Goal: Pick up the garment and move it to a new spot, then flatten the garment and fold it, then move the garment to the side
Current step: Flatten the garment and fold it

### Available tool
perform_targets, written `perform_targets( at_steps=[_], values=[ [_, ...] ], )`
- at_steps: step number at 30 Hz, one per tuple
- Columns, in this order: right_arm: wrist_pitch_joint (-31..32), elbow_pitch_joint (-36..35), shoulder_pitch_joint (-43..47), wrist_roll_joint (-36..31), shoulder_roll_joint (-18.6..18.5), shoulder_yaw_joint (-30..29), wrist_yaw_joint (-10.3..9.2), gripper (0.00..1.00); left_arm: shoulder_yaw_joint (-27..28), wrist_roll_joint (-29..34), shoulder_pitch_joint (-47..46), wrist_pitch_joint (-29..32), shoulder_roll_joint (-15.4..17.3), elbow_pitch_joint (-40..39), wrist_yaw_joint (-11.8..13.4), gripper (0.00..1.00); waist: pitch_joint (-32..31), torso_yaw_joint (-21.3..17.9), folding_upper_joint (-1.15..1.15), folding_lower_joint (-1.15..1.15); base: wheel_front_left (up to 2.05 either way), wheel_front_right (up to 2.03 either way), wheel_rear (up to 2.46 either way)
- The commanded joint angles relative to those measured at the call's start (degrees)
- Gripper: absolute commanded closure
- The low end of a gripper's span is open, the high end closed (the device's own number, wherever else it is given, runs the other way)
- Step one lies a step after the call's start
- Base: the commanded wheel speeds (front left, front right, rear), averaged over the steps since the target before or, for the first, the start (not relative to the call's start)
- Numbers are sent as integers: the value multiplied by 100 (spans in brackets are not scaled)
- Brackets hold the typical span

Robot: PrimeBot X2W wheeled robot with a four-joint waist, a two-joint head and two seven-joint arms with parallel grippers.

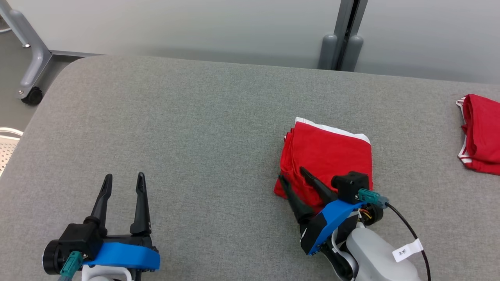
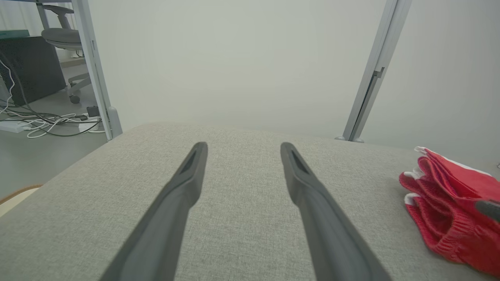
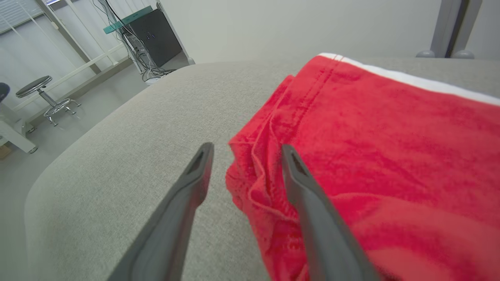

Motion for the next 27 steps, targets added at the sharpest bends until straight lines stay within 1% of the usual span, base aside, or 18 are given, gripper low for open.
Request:
perform_targets(
  at_steps=[1,2,4,8,9,15,18,22,27],
  values=[
    [-33,-23,-37,28,-5,36,1,0,25,-7,-71,-26,4,13,-5,0,-8,-15,-1,0,0,0,0],
    [-40,-180,-17,73,-3,126,1,0,27,5,-75,-26,-5,23,-5,0,-34,-52,-1,0,0,0,0],
    [-39,-420,77,15,-16,88,1,0,34,13,-59,-26,-11,27,-5,0,-69,-94,-1,0,0,0,0],
    [-40,-1012,308,-203,-240,-279,1,0,29,21,-11,-26,-14,18,-5,0,-127,-184,-1,0,0,0,0],
    [-40,-1012,308,-203,-240,-279,1,0,29,21,-11,-26,-14,18,-5,0,-127,-184,-1,0,0,0,0],
    [-38,-1730,756,-550,-501,-1086,1,0,39,42,65,-25,8,0,-5,0,-225,-345,-1,0,0,0,0],
    [-38,-2028,1010,-731,-568,-1498,1,0,32,48,71,-26,30,4,-5,0,-285,-431,-1,0,0,0,0],
    [-38,-2343,1359,-964,-565,-2036,2,0,51,79,124,-26,63,8,-5,0,-381,-558,-1,0,0,0,0],
    [-39,-2624,1798,-1226,-461,-2521,2,0,52,120,201,-25,68,0,-5,0,-489,-689,-1,0,0,0,0]
  ],
)
